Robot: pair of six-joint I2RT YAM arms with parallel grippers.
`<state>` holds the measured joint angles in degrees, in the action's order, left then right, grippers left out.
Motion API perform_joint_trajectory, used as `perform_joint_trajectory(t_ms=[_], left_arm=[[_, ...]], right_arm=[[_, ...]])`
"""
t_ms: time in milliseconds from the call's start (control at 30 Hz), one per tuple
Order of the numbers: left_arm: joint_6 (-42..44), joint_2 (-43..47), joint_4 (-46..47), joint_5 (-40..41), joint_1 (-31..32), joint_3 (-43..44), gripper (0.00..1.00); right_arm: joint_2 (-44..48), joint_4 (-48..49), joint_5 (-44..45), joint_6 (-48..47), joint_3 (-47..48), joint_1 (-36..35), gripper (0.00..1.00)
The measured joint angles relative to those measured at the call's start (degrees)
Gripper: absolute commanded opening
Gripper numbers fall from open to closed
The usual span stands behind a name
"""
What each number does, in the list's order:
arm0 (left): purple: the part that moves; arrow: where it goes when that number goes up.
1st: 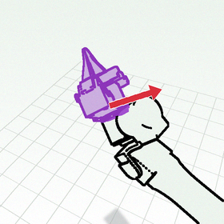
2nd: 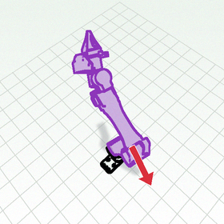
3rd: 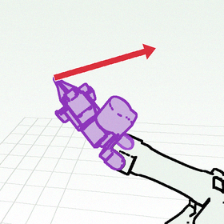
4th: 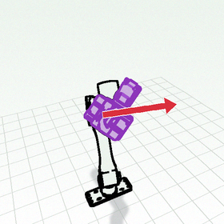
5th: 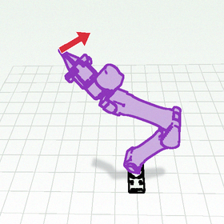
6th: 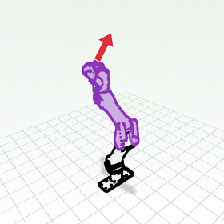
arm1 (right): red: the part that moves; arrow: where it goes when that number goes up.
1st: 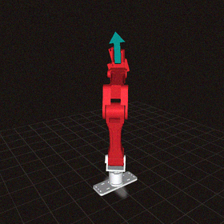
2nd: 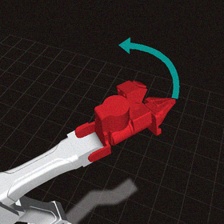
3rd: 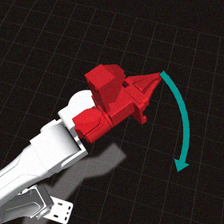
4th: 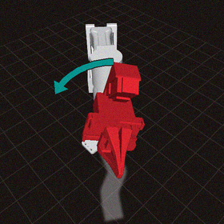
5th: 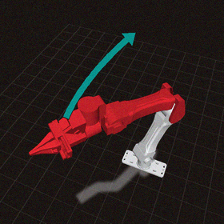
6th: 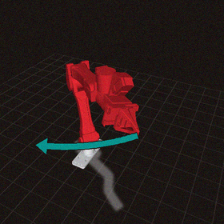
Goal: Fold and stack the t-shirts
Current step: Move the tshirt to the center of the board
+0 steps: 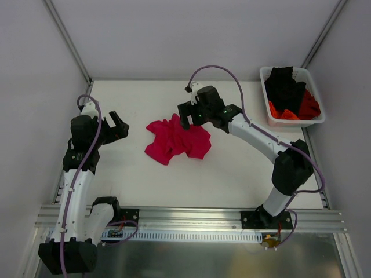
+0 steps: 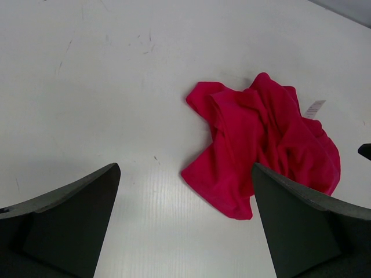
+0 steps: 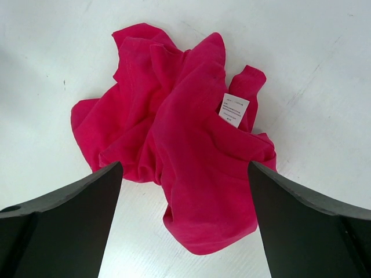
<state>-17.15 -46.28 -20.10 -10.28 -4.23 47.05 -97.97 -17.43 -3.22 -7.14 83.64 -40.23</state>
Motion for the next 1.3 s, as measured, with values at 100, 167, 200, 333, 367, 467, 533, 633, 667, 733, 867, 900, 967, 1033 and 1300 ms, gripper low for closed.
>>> perform_joint_trajectory(t_ms=[100,167,200,333,367,467,533,633,667,733,867,900,967,1033,1300], left_arm=[[0.0,-0.2,0.0,-0.2,0.0,0.0,0.99],[0.0,-0.3,0.0,-0.2,0.0,0.0,0.99],[-0.1,-0.3,0.0,-0.2,0.0,0.0,0.99],[-0.2,-0.3,0.0,-0.7,0.0,0.0,0.99],[-0.2,-0.3,0.0,-0.9,0.0,0.0,0.99],[-0.2,-0.4,0.0,-1.5,0.0,0.0,0.97],[-0.2,-0.6,0.0,-2.3,0.0,0.0,0.97],[-0.2,-1.1,-0.4,-3.5,0.0,0.4,0.97],[-0.2,-1.3,-0.5,-4.1,0.0,0.8,0.96],[0.0,-2.1,-0.8,-4.6,0.0,2.1,0.93],[0.2,-5.4,-0.7,-5.2,0.0,5.1,0.92],[0.2,-5.9,-0.7,-5.4,0.0,5.4,0.92],[0.2,-6.3,-0.8,-5.7,0.0,5.4,0.92],[0.2,-6.3,-0.9,-5.7,0.0,5.5,0.92],[0.2,-6.6,-0.8,-5.7,0.0,5.5,0.89]], right_arm=[[0.0,0.0,0.0,0.0,0.0,0.0,0.93],[0.0,0.0,0.0,0.0,0.0,0.0,0.93],[0.0,0.0,0.0,0.0,0.0,0.0,0.93],[0.0,0.0,0.0,-0.2,0.0,-0.1,0.93],[0.0,0.0,0.0,-0.3,0.0,-0.2,0.93],[0.0,-1.2,0.4,-0.7,0.4,-0.4,0.92],[0.0,-3.7,1.9,-1.0,1.8,-0.6,0.92],[0.4,-7.0,4.8,-2.1,5.5,-0.9,0.94],[1.2,-7.2,5.9,-2.7,6.3,-1.0,0.96],[3.9,-7.2,7.2,-3.8,6.6,-1.0,0.99],[11.9,-4.6,8.6,-5.5,4.6,-1.0,0.99],[13.7,-3.7,8.6,-5.5,3.6,-1.0,0.99],[15.6,-2.3,8.7,-5.3,2.3,-1.0,0.99],[15.5,-1.5,8.7,-4.9,1.7,-1.0,0.99],[9.0,-1.2,11.9,-2.1,-0.3,-1.0,0.97]])
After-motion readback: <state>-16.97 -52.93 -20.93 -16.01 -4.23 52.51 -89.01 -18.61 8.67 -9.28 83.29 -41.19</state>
